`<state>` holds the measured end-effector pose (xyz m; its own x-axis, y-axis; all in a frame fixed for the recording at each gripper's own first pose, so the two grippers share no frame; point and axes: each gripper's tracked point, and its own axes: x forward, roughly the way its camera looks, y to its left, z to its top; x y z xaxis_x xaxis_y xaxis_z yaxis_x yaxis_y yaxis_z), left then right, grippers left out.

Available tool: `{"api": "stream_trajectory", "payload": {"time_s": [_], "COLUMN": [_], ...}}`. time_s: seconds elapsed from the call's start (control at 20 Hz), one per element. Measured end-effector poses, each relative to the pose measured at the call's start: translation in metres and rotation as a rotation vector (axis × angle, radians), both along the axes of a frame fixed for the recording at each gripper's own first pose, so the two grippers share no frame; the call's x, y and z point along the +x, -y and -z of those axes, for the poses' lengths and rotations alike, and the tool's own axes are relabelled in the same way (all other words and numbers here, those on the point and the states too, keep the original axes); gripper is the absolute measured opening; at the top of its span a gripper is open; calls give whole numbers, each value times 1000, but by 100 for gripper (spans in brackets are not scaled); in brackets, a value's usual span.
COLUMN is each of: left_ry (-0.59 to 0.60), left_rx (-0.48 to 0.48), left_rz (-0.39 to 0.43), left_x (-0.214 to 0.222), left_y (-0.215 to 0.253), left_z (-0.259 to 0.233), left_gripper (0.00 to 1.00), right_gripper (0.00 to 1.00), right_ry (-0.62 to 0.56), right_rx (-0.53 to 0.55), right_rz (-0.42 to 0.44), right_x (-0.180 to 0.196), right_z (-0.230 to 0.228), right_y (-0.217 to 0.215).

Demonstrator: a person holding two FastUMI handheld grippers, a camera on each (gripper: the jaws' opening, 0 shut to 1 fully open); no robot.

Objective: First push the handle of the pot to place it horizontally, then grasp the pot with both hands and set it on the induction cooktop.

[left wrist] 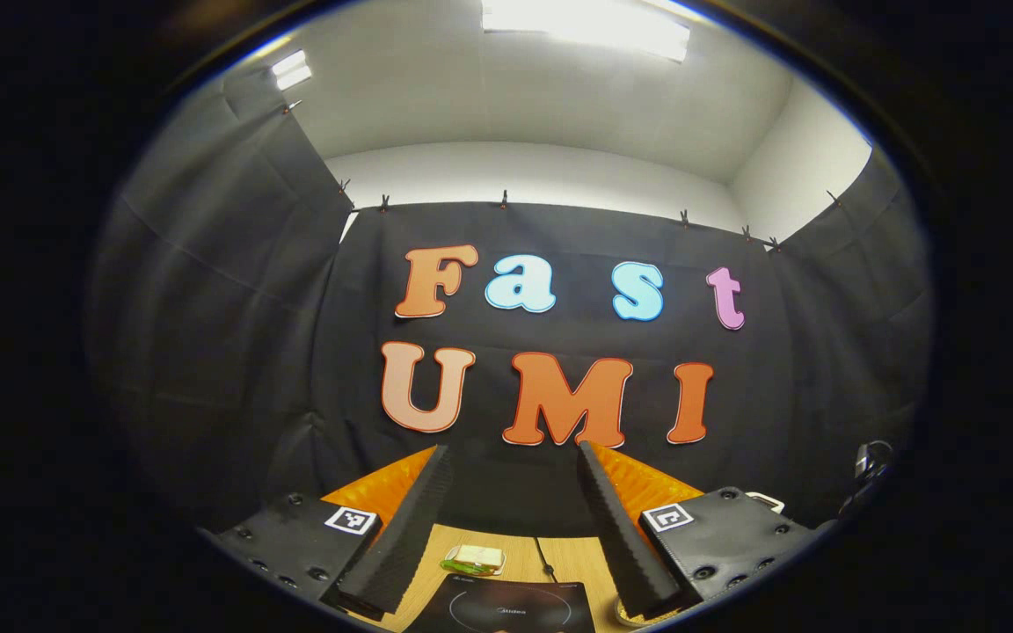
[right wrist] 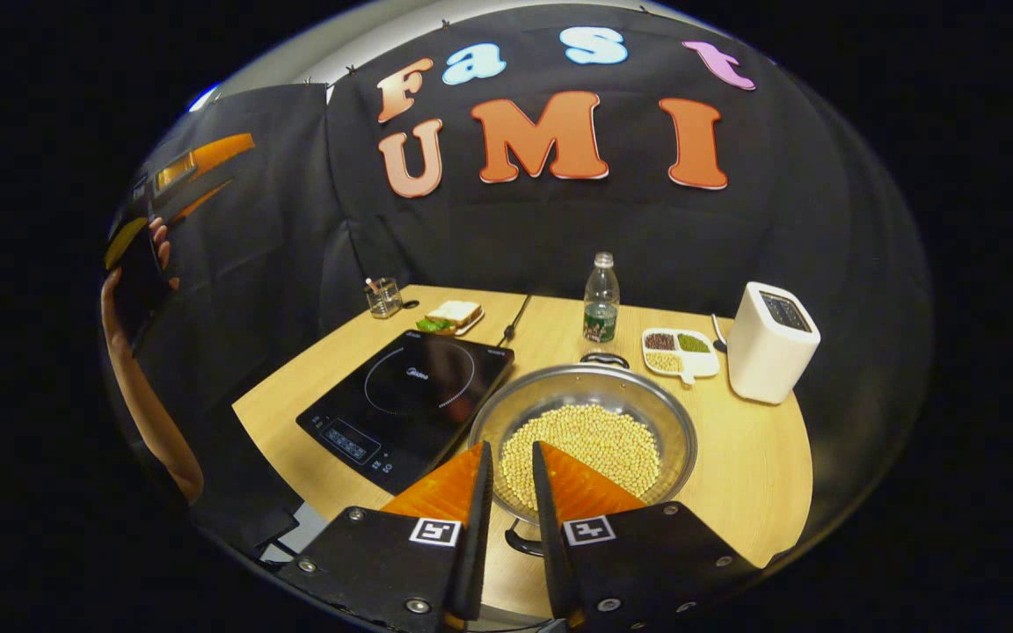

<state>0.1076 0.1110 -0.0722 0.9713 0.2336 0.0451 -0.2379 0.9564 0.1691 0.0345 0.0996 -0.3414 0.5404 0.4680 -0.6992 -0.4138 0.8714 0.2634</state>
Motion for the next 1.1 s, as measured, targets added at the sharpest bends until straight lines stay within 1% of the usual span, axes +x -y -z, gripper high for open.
{"api": "stream_trajectory", "payload": {"time_s": [0.05, 0.1, 0.15, 0.2, 0.25, 0.3, 0.35, 0.45, 0.55, 0.6, 0.75, 0.8, 0.85, 1.1], "left_ry": [-2, -3, -4, -5, -6, -9, -14, -20, -22, -22, -32, -38, -40, -42], "left_rx": [2, 3, 3, 2, 0, -5, -8, -10, -13, -15, -29, -30, -29, -19], "left_rz": [-1, -3, -5, -10, -12, -16, -18, -25, -28, -26, -20, -15, -14, -20], "left_x": [-1, -2, -2, -2, -2, -3, -3, -3, -4, -4, -4, -4, -5, -6], "left_y": [-1, -2, -6, -8, -12, -14, -16, -21, -23, -23, -23, -22, -23, -26], "left_z": [0, 2, 2, 2, 4, 6, 8, 10, 12, 12, 17, 18, 18, 17], "left_gripper": [94, 94, 94, 94, 94, 94, 94, 94, 94, 96, 96, 94, 94, 94], "right_gripper": [28, 25, 19, 17, 11, 9, 5, 0, 0, 0, 0, 0, 0, 0], "right_ry": [-30, -62, -93, -121, -151, -184, -218, -298, -330, -342, -372, -378, -386, -455], "right_rx": [8, 22, 34, 39, 41, 45, 51, 40, 40, 45, 37, 31, 24, 0], "right_rz": [-7, -10, -13, -18, -30, -42, -41, -39, -54, -62, -80, -90, -95, -96], "right_x": [-4, -7, -10, -13, -17, -22, -26, -35, -38, -42, -49, -51, -52, -54], "right_z": [5, 12, 17, 24, 31, 38, 44, 56, 64, 65, 72, 74, 77, 101], "right_y": [-3, -8, -11, -14, -17, -21, -23, -23, -30, -33, -39, -41, -42, -43]}}
